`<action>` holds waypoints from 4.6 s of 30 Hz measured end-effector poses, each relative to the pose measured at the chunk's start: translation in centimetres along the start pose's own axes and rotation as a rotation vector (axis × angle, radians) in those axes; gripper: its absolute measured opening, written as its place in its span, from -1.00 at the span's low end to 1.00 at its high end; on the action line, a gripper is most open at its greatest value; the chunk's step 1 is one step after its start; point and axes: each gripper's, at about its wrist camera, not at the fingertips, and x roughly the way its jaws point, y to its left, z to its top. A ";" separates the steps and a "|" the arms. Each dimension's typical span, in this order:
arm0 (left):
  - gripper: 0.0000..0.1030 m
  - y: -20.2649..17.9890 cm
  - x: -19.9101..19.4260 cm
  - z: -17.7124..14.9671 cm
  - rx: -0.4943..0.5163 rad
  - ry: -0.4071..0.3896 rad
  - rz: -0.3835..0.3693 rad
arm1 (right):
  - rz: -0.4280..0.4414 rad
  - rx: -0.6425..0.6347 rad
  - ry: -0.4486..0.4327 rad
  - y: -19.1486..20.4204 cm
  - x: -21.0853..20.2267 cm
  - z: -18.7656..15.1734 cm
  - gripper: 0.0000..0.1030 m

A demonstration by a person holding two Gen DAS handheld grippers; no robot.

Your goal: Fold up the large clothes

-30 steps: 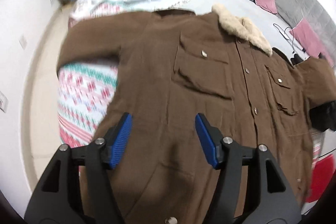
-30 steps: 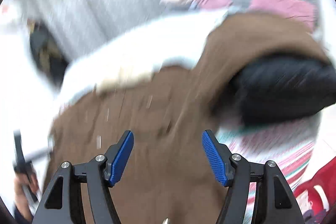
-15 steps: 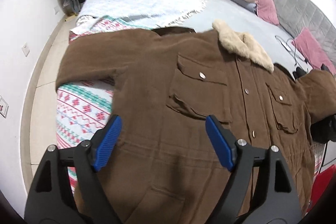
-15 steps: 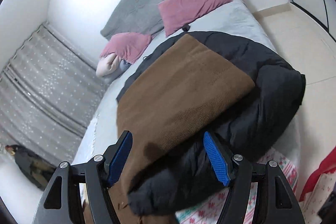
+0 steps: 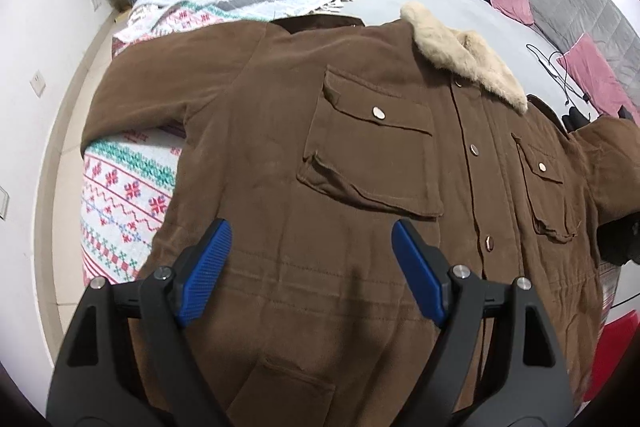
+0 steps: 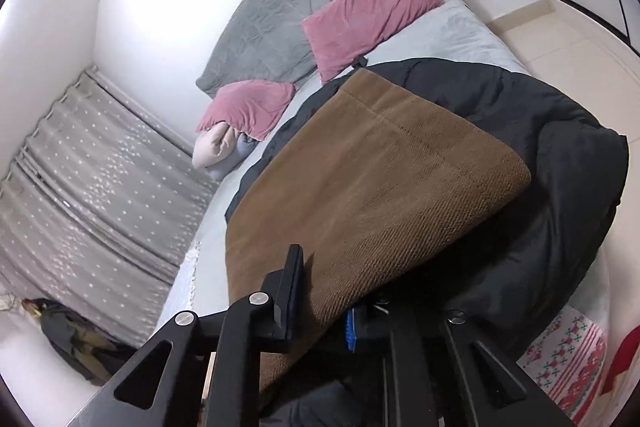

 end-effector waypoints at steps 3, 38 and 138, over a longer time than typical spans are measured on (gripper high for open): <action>0.60 0.2 0.0 0.0 -0.009 0.006 -0.001 | 0.028 -0.016 -0.016 1.0 -0.5 -0.3 -0.74; 0.61 4.8 -2.9 0.3 -0.006 -0.044 0.003 | 0.100 -0.787 0.042 27.6 4.0 -24.9 -0.83; 0.60 36.6 13.0 -1.5 -1.173 -0.001 -0.633 | 0.176 -1.111 0.640 22.9 1.9 -44.5 0.47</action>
